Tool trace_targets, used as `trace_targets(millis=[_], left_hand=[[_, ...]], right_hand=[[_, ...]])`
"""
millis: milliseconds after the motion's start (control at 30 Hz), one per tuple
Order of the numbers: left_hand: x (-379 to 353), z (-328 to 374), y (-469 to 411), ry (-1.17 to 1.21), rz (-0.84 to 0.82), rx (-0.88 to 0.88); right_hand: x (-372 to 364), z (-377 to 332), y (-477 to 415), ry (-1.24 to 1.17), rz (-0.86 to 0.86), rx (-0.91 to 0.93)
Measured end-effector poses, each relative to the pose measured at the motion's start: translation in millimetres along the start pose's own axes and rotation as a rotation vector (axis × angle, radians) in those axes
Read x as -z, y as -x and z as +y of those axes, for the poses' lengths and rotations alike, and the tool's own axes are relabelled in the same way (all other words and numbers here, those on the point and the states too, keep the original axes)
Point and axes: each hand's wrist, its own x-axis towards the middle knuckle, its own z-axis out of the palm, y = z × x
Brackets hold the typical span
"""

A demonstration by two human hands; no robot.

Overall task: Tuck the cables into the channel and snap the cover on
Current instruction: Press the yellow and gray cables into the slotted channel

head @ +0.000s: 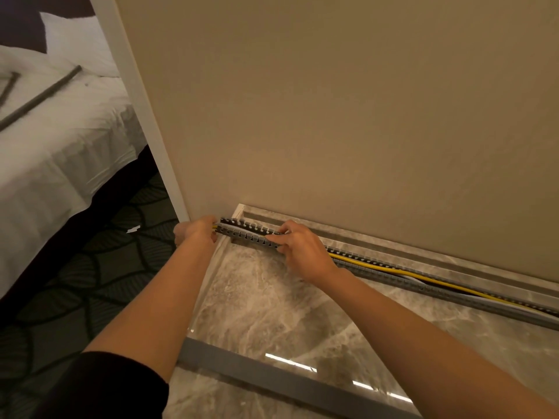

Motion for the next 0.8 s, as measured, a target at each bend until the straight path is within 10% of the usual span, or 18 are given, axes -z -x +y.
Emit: trace_targets(millis=[433,633,800], left_hand=[[-1.0,7.5,9.5,-0.1,-0.005,-0.133],[3.3,6.8,17.1,0.578,-0.363,0.071],[9.8,-1.4,11.5,0.536,-0.483,0.157]], right_hand=[[6.0,-6.4,-1.5,0.105,-0.075,0.003],[12.9,-4.7,-4.8,0.161,-0.092,0.022],[3.1,-6.0,4.0,0.273,-0.063,0.077]])
